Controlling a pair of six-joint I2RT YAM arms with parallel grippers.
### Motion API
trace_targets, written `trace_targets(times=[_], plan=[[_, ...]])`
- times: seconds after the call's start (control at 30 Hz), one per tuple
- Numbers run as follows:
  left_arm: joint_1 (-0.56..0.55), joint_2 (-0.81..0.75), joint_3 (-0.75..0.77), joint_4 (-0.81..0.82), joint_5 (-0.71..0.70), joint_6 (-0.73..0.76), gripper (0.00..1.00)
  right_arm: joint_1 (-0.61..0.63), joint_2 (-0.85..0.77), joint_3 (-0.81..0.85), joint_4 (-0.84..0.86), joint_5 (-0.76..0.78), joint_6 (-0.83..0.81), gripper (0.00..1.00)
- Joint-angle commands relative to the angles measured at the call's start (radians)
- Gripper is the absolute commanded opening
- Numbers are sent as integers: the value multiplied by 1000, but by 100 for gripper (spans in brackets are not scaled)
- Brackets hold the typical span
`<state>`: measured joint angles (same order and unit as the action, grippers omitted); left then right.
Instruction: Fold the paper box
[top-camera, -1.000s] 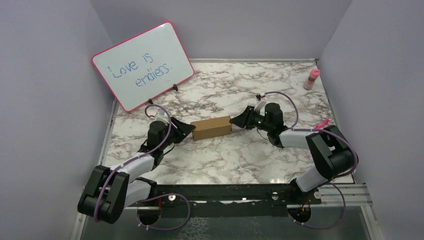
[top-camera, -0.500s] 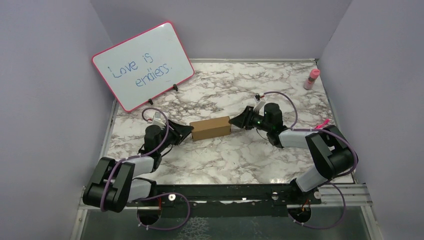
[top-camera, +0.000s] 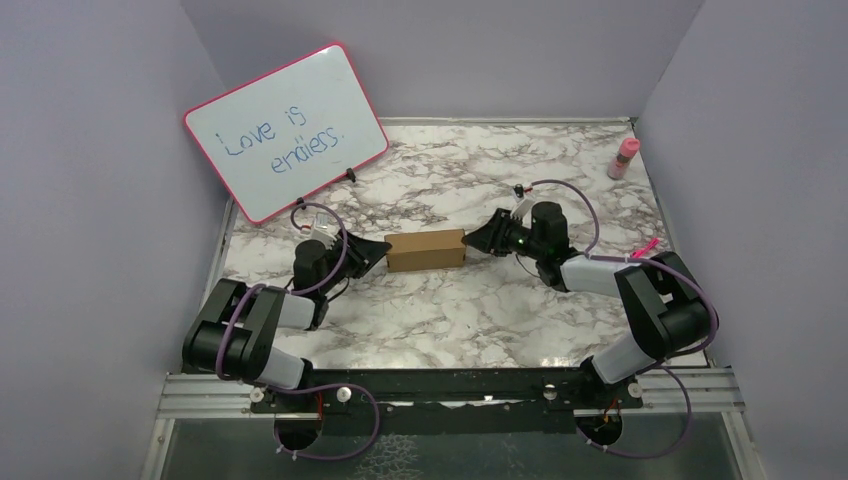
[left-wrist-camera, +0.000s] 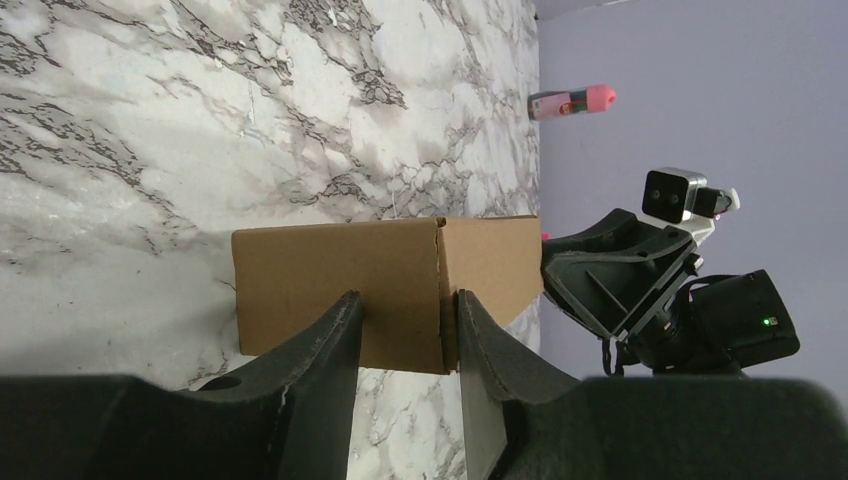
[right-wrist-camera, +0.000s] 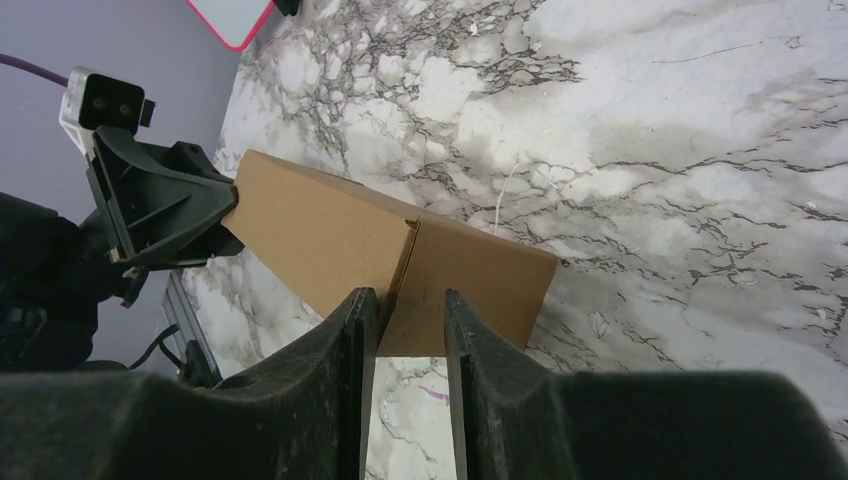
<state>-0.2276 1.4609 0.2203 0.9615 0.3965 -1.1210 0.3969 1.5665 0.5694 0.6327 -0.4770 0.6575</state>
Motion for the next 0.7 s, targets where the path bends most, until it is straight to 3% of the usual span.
trace_targets(times=[0.0,0.27,0.67], plan=[[-15,6,-35,-210,9,68,20,-1,20,-9,-214,35,-67,33],[4,-121,-31,-213,40,58,30,-1,8,7,-250,34,-81,33],[13,-156,-53,-235,72,73,31,-1,24,20,-261,25,-84,33]])
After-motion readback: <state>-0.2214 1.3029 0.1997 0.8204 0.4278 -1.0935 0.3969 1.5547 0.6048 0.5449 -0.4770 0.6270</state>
